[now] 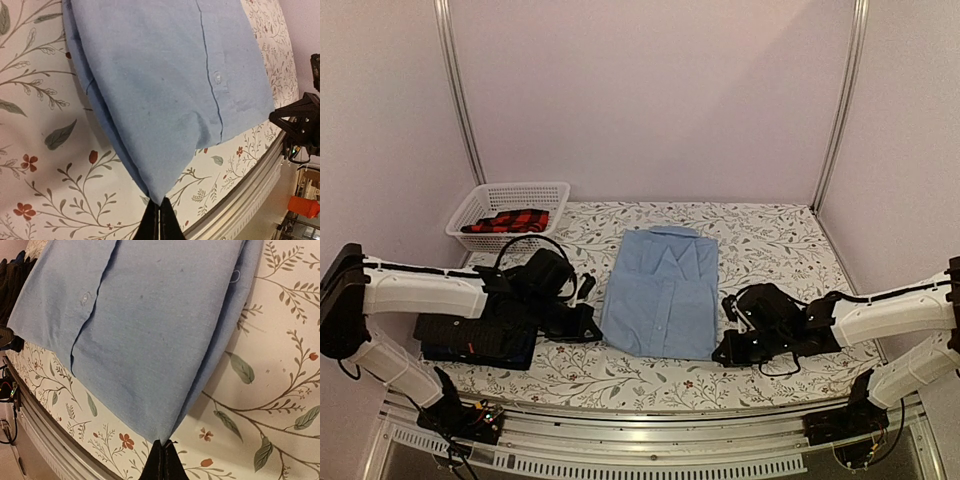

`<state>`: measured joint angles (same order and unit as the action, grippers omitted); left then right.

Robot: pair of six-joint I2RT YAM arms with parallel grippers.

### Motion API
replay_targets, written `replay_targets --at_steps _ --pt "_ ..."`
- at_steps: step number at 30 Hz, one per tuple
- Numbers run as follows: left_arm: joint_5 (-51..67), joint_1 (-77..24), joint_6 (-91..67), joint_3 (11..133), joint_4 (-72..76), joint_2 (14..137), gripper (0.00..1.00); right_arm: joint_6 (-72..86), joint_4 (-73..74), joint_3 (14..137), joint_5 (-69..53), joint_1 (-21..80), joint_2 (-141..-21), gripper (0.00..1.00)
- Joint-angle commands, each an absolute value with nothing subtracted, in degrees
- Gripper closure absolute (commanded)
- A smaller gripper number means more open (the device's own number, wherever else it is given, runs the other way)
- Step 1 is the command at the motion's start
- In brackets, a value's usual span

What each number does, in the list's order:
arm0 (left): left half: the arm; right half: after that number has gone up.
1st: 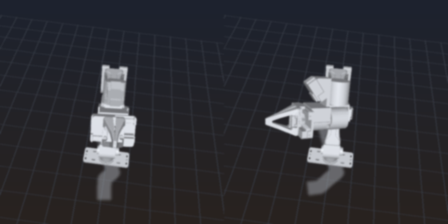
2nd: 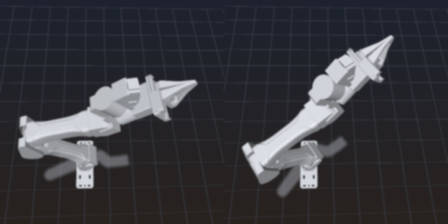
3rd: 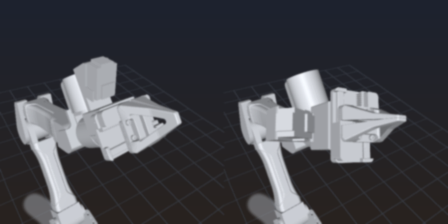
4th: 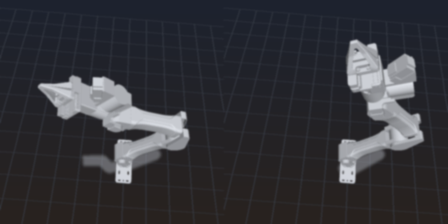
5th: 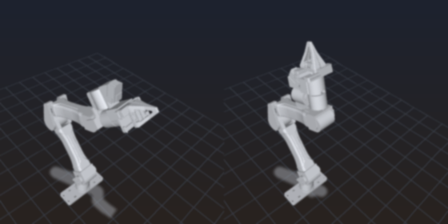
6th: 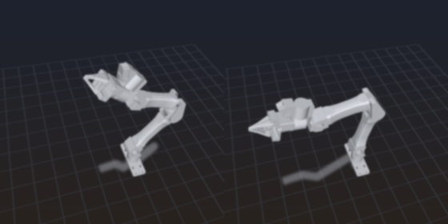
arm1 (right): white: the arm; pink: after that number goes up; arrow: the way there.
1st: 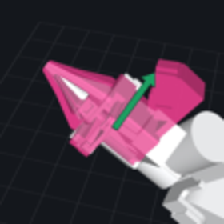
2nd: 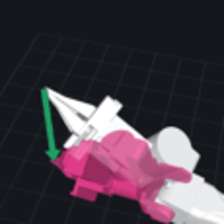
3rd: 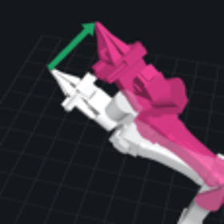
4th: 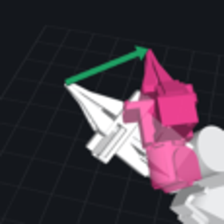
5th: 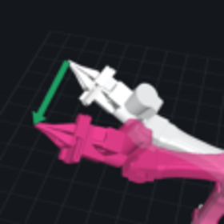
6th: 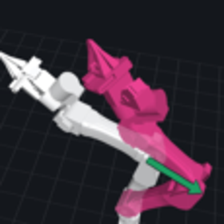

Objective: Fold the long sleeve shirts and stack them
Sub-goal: Pick up the 2/3-rectangle-folded shirt from the center of the board, then fold the 2/3-rectangle-folded shirt at the center of the board.

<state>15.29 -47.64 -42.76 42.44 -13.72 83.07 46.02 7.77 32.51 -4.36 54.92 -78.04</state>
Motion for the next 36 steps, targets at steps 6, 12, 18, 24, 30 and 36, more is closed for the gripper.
replay_targets --at_steps 6,12,18,24,30,36 --pt "6.93 -54.40 -47.22 43.08 -25.75 70.60 1.00 54.18 18.31 38.53 6.46 63.71 -68.81 1.00" --pt "6.62 -50.32 -41.81 57.27 -34.37 71.75 1.00 47.99 25.21 54.94 9.87 59.94 -72.76 1.00" --pt "18.97 -34.54 -31.87 72.00 -27.53 90.27 1.00 35.52 15.82 66.17 -0.07 41.44 -87.08 1.00" --pt "25.73 -25.42 -29.86 89.31 -21.31 117.88 1.00 29.79 11.50 82.06 -6.98 30.66 -112.86 1.00" --pt "27.78 -25.02 -30.75 96.95 -19.98 128.99 1.00 29.76 10.94 86.87 -10.16 28.39 -124.92 1.00" --pt "27.87 -26.47 -34.74 81.64 -13.70 119.01 1.00 29.62 9.15 79.43 -9.72 28.39 -119.64 1.00"
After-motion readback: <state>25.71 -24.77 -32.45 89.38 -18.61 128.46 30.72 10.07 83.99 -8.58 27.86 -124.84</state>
